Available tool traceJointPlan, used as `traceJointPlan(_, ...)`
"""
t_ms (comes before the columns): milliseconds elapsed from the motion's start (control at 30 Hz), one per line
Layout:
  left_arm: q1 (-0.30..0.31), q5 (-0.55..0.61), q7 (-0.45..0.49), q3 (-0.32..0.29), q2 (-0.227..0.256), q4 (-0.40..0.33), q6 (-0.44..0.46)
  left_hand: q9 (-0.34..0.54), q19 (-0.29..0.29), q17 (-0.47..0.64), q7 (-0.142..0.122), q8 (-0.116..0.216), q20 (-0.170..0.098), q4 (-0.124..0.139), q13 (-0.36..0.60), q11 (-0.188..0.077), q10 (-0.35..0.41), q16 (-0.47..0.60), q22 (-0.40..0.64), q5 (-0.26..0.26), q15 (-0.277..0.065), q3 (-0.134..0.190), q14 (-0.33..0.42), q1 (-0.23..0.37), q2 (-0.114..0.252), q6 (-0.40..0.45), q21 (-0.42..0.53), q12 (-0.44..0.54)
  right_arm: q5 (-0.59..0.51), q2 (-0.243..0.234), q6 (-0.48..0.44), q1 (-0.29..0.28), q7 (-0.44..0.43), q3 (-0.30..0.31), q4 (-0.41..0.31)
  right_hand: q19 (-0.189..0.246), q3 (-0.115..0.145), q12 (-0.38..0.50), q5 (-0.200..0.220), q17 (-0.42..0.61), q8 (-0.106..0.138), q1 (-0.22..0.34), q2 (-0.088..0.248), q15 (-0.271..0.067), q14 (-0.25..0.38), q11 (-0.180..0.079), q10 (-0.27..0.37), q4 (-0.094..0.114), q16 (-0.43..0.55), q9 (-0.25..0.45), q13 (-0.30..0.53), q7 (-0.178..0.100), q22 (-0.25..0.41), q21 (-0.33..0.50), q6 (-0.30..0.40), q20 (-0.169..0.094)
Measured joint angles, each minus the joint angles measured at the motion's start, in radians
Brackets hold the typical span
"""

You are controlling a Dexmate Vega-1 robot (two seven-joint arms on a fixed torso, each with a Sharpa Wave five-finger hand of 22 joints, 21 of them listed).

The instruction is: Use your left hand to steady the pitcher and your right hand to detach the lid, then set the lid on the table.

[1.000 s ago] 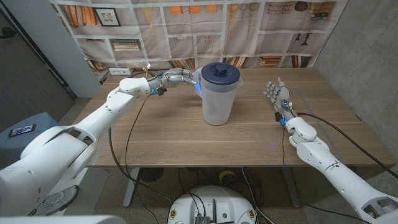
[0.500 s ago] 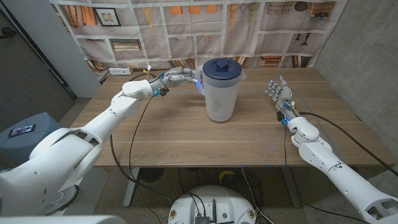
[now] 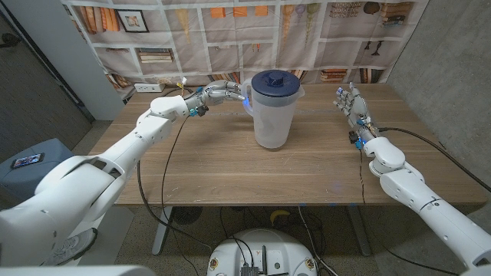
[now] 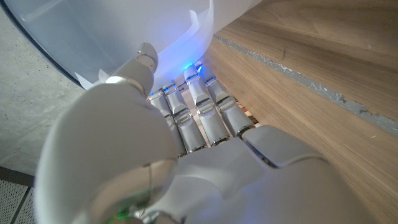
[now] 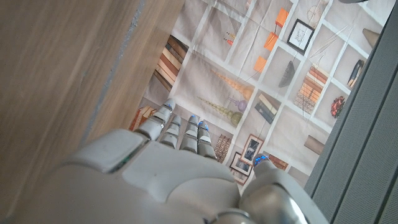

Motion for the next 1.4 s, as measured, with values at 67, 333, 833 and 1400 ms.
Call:
traceJointPlan(67,-0.001,0.0,0.0,0.001,0.002,-0.005,0.0,0.001,0.002,0.0,-0.002,-0.001,0.002,0.0,0.0,0.0,0.0,0.0,0.0,0.003,0.0,0.0,0.0,0.003,-0.003,0.005,0.0,0.0,-0.032,0.0,0.006,0.0,-0.013,0.0,0.0,0.0,0.001,0.0,0.0,0.0,0.0,0.0,0.0,0.0,0.0,0.0,0.0,-0.004,0.0,0.0,0.0,0.0,0.0,0.0,0.0,0.0)
traceJointPlan(333,-0.005,0.011,0.013,0.007,0.008,-0.025,0.031,0.002,0.002,-0.001,-0.002,-0.002,0.002,0.002,0.005,0.0,0.0,0.0,0.0,0.004,-0.001,-0.006,0.0,0.003,-0.003,0.005,0.0,0.0,-0.128,-0.075,0.007,-0.036,-0.056,0.029,-0.099,0.0,0.003,0.0,0.0,-0.005,0.0,0.014,0.007,-0.006,0.006,0.0,0.0,-0.022,0.0,0.0,0.0,-0.007,0.0,0.0,0.007,0.0)
traceJointPlan(833,-0.006,0.019,0.035,0.015,0.019,-0.067,0.07,0.002,0.002,0.003,-0.003,-0.001,0.002,0.003,0.006,0.0,0.0,-0.002,-0.003,0.004,-0.002,-0.011,0.005,0.003,-0.003,0.007,0.0,-0.001,-0.323,-0.177,-0.07,-0.08,-0.116,0.078,-0.239,0.0,0.02,0.0,-0.005,-0.019,0.0,0.061,-0.007,0.0,0.011,-0.003,0.011,-0.077,0.0,0.0,0.0,-0.016,0.0,0.0,-0.002,0.0)
traceJointPlan(1400,-0.011,0.03,0.053,0.024,0.023,-0.092,0.107,0.001,0.002,-0.001,-0.002,0.0,0.002,0.004,0.006,-0.005,0.005,-0.005,0.0,0.007,-0.006,-0.018,0.009,0.008,-0.008,0.008,0.0,-0.003,-0.514,-0.279,-0.123,-0.118,-0.128,0.14,-0.383,0.018,0.044,0.015,-0.025,-0.036,0.012,0.158,-0.032,0.002,0.038,-0.014,0.061,-0.18,0.0,0.0,0.005,-0.024,0.0,0.004,0.012,0.011)
